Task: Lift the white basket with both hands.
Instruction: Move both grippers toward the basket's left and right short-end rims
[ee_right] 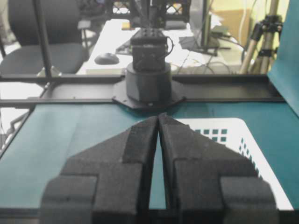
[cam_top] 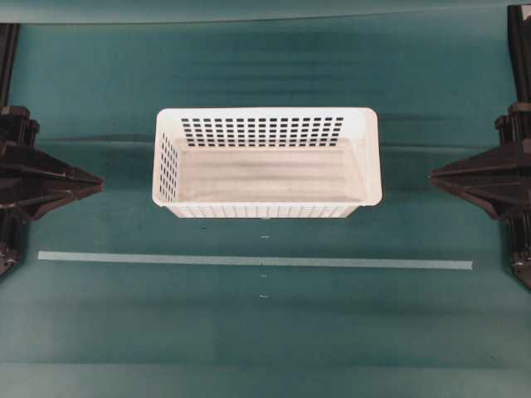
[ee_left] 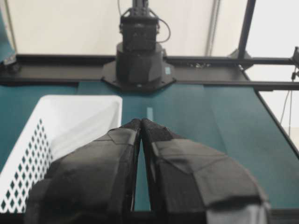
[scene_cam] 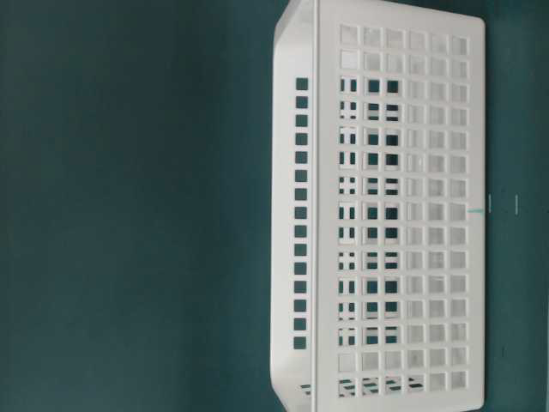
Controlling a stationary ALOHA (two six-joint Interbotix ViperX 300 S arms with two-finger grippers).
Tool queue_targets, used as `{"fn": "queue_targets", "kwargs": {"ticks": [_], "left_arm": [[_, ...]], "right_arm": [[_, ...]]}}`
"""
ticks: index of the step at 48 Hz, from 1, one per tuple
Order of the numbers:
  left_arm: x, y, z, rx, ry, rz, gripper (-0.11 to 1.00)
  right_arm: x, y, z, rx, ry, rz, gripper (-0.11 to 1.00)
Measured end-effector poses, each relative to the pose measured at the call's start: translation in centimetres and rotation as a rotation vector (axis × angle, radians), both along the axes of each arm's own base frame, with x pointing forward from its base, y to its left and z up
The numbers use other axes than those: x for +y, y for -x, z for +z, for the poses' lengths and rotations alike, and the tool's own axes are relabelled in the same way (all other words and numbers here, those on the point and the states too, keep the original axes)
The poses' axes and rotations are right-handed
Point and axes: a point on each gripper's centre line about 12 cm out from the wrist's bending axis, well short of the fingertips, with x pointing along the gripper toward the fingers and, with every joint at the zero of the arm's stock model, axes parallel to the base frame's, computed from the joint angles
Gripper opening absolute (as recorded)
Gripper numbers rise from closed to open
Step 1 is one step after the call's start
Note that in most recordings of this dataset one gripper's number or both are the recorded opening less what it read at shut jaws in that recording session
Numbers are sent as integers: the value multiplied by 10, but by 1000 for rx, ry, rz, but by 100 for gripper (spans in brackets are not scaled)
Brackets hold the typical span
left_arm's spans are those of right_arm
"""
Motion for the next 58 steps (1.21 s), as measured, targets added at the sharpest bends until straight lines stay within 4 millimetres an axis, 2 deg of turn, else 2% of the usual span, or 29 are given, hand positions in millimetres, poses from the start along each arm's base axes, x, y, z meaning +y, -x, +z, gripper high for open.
{"fn": "queue_targets", "kwargs": {"ticks": [2,7,11,18,24,32,40,45,51,58], "left_arm": [[0,-1,-1,26,35,-2,13],[2,-8,-3,102,131,5,0],[3,-11,4,133,175,9,-4],[4,-14,22,142,225,15,-5],[6,-20,37,171,391,31,-5],[27,-29,48,243,619,152,-5],[48,-38,61,290,779,270,-5],[57,-42,55,361,872,351,-5],[75,-37,39,449,1036,509,-5],[83,-32,21,592,1093,641,-5]], "right_arm": [[-1,0,1,0,-11,-2,12],[-4,-3,8,21,-82,-19,-1],[-9,-5,11,74,-152,-41,-3],[-21,-9,17,212,-393,-101,-3],[-36,-13,28,299,-629,-179,-3],[-54,-21,31,450,-793,-288,-3],[-68,-39,32,581,-898,-363,-3],[-75,-53,25,736,-973,-413,-3],[-85,-67,7,918,-1037,-494,-3],[-100,-81,-6,993,-1071,-603,-3]]}}
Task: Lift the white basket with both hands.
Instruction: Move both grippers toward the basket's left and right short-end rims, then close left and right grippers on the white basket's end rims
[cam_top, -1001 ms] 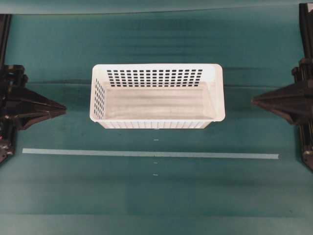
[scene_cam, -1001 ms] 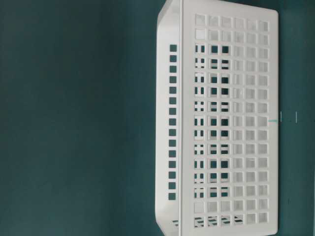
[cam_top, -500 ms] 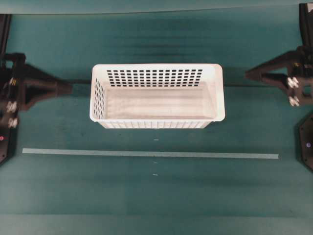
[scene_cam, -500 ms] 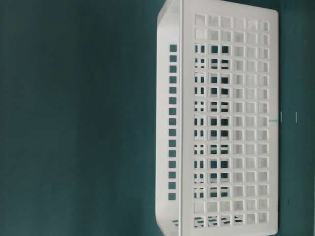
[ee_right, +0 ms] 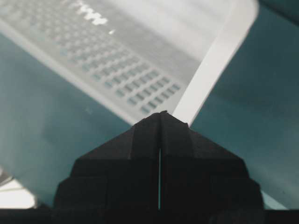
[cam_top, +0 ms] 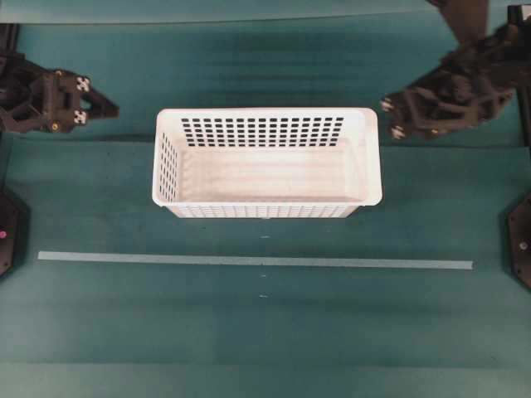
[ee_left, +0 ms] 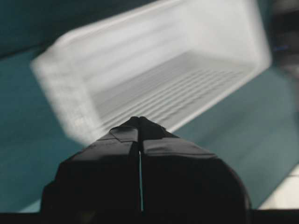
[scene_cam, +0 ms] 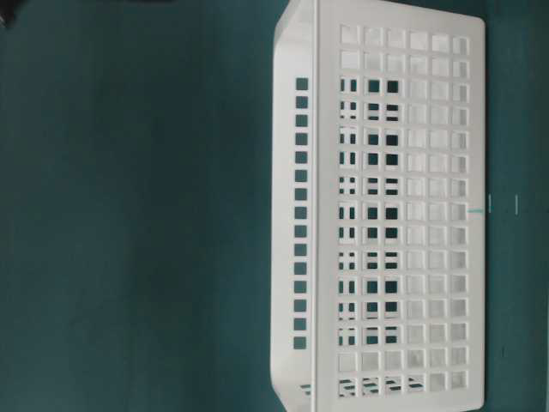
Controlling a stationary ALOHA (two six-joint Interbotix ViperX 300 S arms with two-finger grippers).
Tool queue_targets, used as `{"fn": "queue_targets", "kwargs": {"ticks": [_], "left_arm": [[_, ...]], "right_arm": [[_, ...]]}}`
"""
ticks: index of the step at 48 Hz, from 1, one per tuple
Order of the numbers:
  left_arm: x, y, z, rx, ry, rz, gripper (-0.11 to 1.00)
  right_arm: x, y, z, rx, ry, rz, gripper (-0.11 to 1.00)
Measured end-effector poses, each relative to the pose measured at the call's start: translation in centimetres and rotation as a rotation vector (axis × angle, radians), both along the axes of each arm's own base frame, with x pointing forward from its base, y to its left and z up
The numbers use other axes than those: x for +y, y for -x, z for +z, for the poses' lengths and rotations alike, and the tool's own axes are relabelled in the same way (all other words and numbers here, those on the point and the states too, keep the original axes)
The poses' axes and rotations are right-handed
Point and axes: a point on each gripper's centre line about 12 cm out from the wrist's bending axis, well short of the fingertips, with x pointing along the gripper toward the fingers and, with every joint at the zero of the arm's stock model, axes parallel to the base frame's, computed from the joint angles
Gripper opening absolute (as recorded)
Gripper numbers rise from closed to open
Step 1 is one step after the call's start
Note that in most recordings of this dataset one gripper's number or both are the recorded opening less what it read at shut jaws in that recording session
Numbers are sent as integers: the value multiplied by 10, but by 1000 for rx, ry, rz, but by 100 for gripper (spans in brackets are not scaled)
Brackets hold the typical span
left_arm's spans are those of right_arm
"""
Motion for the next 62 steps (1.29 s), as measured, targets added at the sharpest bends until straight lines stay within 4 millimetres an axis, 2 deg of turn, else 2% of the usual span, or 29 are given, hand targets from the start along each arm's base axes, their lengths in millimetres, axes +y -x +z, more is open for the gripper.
{"fn": "queue_targets", "kwargs": {"ticks": [5,14,23,31,35,37,41,45,49,51,55,62], "left_arm": [[7,-1,-13,123,44,25,-5],[16,-17,-27,217,80,41,-5],[21,-32,-33,251,94,39,-5],[21,-33,-35,254,95,36,-3],[18,-35,-35,260,88,19,1],[15,-36,-36,261,89,7,4],[9,-37,-40,270,87,-12,20],[5,-38,-44,270,92,-21,43],[4,-40,-44,258,95,-21,68],[3,-42,-44,255,97,-21,80],[1,-45,-46,250,107,-15,96],[4,-54,-58,250,121,2,96]], "right_arm": [[-9,-3,-12,117,-1,-31,-3],[-15,3,-33,327,-39,-76,-3],[-14,-6,-39,343,-46,-83,1],[-15,-10,-38,309,-44,-111,12],[-14,-11,-38,304,-49,-129,27],[-15,-11,-38,302,-51,-136,35],[-14,-11,-39,302,-59,-152,57],[-14,-11,-41,305,-66,-169,79],[-14,-14,-45,301,-69,-180,94],[-14,-16,-47,296,-67,-178,97],[-13,-21,-52,279,-64,-180,97],[-12,-29,-62,271,-75,-209,97]]}}
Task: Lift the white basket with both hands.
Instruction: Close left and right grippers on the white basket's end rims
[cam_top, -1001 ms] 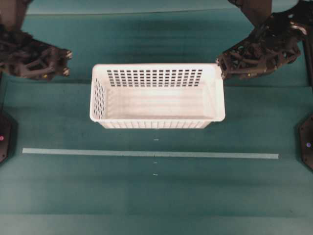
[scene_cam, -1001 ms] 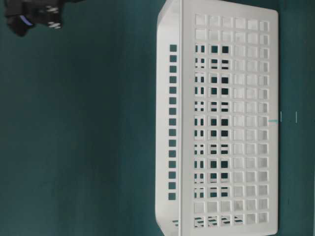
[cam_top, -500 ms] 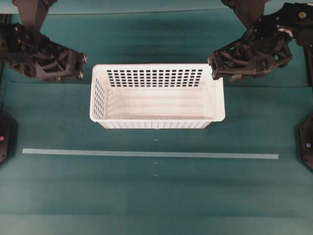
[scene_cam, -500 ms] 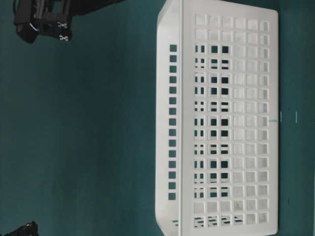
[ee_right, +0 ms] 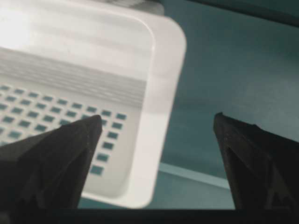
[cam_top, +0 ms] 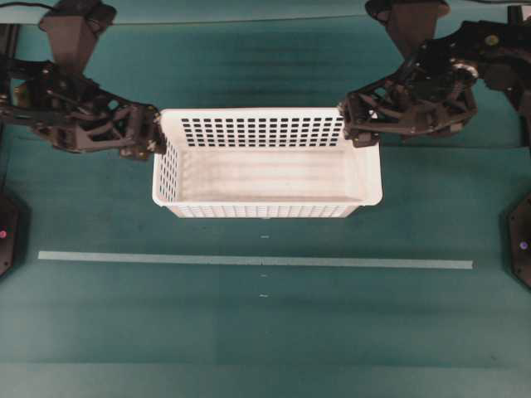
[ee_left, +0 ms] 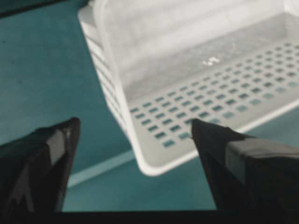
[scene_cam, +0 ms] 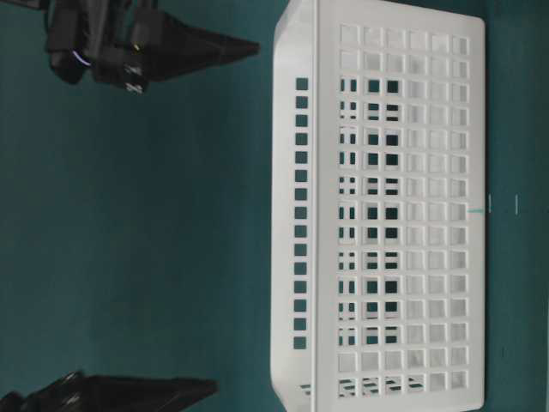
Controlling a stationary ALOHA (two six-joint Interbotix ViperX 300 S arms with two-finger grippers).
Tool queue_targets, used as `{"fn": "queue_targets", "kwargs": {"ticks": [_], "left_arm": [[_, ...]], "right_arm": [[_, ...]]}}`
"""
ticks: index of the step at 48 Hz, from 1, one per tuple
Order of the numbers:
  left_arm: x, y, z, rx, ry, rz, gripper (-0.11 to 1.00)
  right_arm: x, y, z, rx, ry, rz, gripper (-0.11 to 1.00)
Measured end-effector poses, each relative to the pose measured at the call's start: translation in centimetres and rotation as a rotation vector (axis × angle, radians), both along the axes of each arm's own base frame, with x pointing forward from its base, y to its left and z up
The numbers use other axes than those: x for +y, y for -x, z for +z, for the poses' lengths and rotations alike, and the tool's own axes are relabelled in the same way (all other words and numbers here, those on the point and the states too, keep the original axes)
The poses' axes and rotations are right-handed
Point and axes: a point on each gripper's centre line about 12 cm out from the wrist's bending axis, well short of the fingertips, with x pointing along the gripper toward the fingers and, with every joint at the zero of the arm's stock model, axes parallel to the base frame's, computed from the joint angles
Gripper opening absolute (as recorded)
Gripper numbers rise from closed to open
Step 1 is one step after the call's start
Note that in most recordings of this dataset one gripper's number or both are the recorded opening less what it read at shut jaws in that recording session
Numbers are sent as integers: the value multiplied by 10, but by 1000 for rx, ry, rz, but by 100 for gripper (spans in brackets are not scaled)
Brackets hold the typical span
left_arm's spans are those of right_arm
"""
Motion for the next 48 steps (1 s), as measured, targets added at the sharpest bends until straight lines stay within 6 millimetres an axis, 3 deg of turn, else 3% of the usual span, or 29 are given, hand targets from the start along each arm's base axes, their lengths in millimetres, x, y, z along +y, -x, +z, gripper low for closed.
{"fn": "queue_targets", "kwargs": {"ticks": [30,48], "left_arm": [[9,-30,-81,139,54,19,96],[10,-36,-90,129,54,22,96]], "right_arm": [[-3,-10,-50,14,15,-88,97],[-3,-8,-64,23,16,-116,95]]}}
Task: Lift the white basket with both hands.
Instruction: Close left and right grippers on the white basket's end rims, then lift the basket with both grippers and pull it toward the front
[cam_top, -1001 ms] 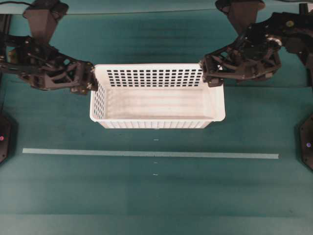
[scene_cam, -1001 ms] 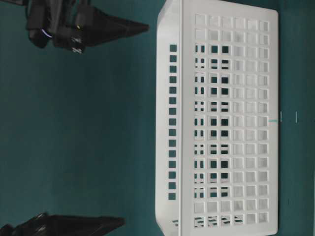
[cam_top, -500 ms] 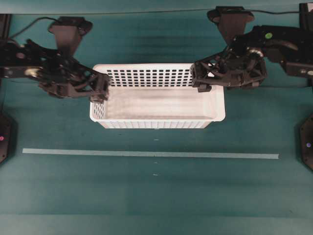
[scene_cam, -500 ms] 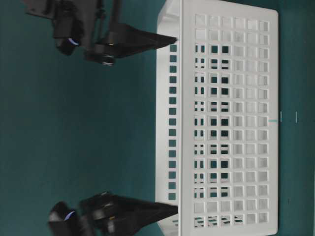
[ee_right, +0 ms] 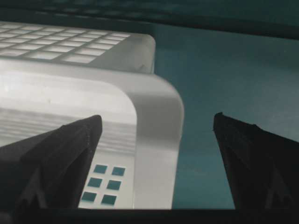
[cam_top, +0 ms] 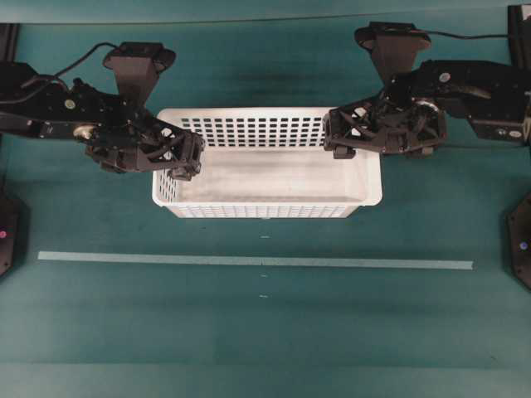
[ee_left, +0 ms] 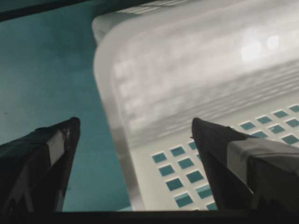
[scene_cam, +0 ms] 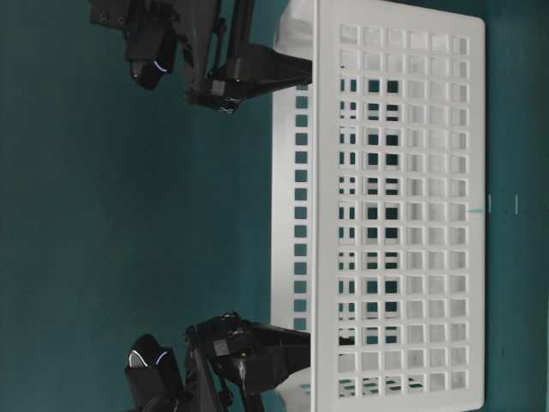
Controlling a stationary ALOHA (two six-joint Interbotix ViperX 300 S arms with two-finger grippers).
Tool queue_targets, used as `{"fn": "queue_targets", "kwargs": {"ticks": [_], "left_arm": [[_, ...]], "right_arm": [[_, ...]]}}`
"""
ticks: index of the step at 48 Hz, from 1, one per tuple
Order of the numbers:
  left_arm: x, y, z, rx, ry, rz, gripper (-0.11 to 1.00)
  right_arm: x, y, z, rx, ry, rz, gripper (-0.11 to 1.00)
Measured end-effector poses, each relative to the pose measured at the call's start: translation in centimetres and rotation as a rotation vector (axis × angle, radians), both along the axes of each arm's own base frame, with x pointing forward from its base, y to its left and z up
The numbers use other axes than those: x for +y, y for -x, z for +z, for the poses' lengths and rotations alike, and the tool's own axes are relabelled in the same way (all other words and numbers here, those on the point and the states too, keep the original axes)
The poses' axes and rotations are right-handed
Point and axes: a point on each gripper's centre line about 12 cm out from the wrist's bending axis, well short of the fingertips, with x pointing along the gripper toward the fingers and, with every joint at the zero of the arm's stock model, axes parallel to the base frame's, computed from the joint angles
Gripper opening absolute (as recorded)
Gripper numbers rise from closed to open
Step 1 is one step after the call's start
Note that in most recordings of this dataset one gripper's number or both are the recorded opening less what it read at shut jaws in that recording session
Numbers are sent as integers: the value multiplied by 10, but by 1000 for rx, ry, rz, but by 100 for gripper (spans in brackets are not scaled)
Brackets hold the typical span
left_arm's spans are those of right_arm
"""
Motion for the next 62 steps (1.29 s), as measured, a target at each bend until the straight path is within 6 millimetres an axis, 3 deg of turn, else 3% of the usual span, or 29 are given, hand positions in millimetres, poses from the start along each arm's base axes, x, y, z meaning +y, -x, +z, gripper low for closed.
{"fn": "queue_targets", "kwargs": {"ticks": [7,11,15,19,22,25,28,40,51,62], "left_arm": [[0,2,-3,8,2,1,92],[-1,3,-6,3,2,1,85],[-1,3,-7,-12,-2,1,66],[-1,2,-8,-22,-8,-3,40],[-1,2,-7,-26,-8,-3,23],[0,2,-8,-26,-8,-1,11],[0,2,-8,-29,-9,-1,6],[0,0,-6,-43,-11,2,6],[2,-5,18,-97,-28,1,6],[0,-1,26,-75,-21,1,6]], "right_arm": [[3,-1,-7,19,-15,-28,90],[6,-1,-11,29,-23,-42,77],[7,-2,-13,28,-25,-51,52],[6,-3,-14,17,-23,-53,29],[6,-4,-14,8,-21,-54,17],[6,-4,-14,7,-21,-54,17],[6,-5,-13,5,-21,-55,17],[8,-3,-11,11,-24,-53,17],[9,6,22,24,-28,-47,17],[9,6,25,15,-25,-46,17]]}}
